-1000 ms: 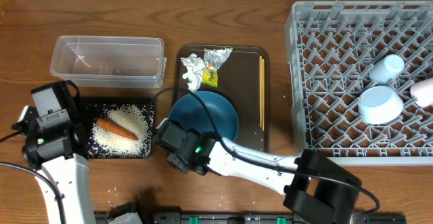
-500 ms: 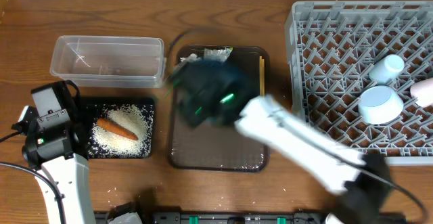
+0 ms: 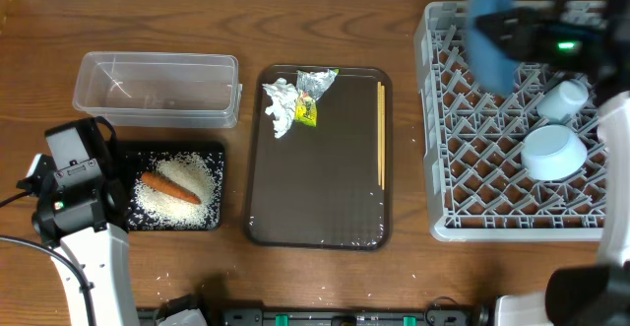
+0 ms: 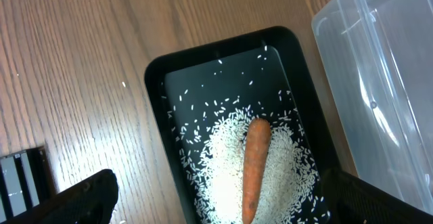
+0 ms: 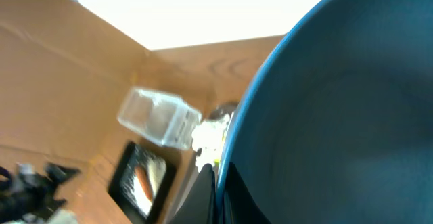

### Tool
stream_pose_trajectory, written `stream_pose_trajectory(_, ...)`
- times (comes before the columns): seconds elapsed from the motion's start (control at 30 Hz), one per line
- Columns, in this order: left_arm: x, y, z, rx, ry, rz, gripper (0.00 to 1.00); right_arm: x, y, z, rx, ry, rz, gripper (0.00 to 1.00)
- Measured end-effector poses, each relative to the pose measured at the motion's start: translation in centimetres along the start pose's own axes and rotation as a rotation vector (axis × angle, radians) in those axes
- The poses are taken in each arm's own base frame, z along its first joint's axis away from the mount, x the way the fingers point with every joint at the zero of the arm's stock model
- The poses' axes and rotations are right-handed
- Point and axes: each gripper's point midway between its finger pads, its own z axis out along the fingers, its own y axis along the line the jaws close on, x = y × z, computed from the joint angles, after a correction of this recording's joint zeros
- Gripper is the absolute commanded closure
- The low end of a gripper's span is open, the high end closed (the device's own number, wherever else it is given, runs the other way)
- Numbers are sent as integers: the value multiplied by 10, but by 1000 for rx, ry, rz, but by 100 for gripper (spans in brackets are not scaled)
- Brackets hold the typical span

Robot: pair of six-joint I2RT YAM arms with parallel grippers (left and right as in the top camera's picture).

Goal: Sort waste into correct bins and load items into the dishwasher rack
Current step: 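Lift the blue plate into the rack and release it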

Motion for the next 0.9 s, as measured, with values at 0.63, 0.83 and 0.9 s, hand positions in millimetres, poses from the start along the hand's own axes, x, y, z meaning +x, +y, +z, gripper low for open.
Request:
stream_pose_trajectory(0.63,0,0,0,0,0,0,2,-43,-110,26,-349,-78,68,99)
stream_pose_trajectory(0.83,0,0,0,0,0,0,2,-43,-112,25,-351,-66,141,99)
stream_pose_trajectory(0.9,0,0,0,0,0,0,2,-41,-114,26,-347,-59,175,99)
